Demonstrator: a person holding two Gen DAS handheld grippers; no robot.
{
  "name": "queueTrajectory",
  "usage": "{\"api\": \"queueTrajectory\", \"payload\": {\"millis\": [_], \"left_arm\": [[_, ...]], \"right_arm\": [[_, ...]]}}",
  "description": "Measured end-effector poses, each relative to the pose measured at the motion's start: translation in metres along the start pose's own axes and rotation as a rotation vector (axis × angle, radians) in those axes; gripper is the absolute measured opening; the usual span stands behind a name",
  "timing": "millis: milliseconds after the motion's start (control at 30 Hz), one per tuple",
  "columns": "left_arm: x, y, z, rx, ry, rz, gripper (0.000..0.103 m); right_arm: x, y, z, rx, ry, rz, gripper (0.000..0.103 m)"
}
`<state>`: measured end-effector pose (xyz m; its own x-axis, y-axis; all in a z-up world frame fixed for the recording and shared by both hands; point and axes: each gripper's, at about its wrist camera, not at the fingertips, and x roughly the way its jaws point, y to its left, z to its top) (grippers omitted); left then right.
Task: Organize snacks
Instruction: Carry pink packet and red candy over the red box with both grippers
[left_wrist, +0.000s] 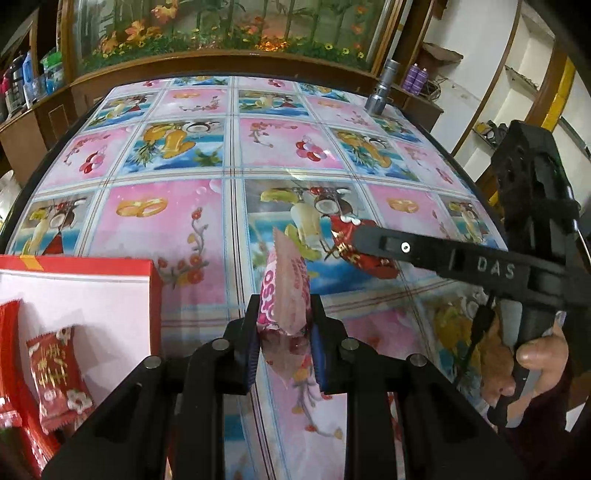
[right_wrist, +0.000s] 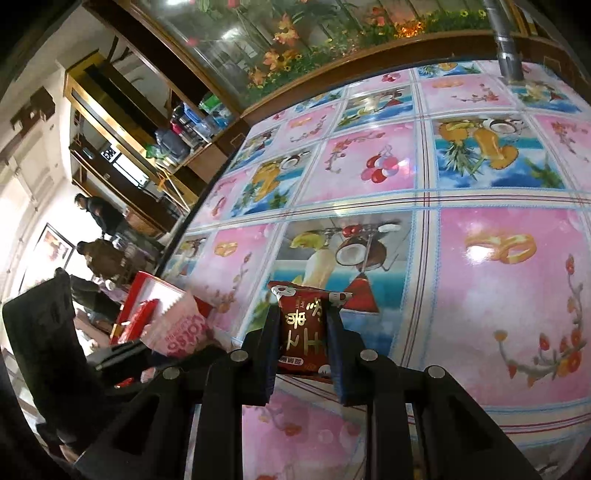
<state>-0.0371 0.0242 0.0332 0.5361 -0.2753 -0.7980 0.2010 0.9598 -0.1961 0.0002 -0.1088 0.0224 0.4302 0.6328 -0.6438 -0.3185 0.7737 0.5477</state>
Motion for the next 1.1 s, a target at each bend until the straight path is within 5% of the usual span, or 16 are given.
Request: {"api": "queueTrajectory", "payload": {"millis": [467, 1100], "left_arm": [[-0.041, -0.003, -0.028, -0.025, -0.053, -0.037, 0.021], [-0.128, 0.055, -0.058, -0.083, -0.230, 0.126, 0.021]], "right_arm": [[0.006, 0.007, -0.005, 0.052, 0.052, 0.188, 0.024], [0.030, 0.106, -0.028, -0.123, -0.005, 0.340, 0.023]]}}
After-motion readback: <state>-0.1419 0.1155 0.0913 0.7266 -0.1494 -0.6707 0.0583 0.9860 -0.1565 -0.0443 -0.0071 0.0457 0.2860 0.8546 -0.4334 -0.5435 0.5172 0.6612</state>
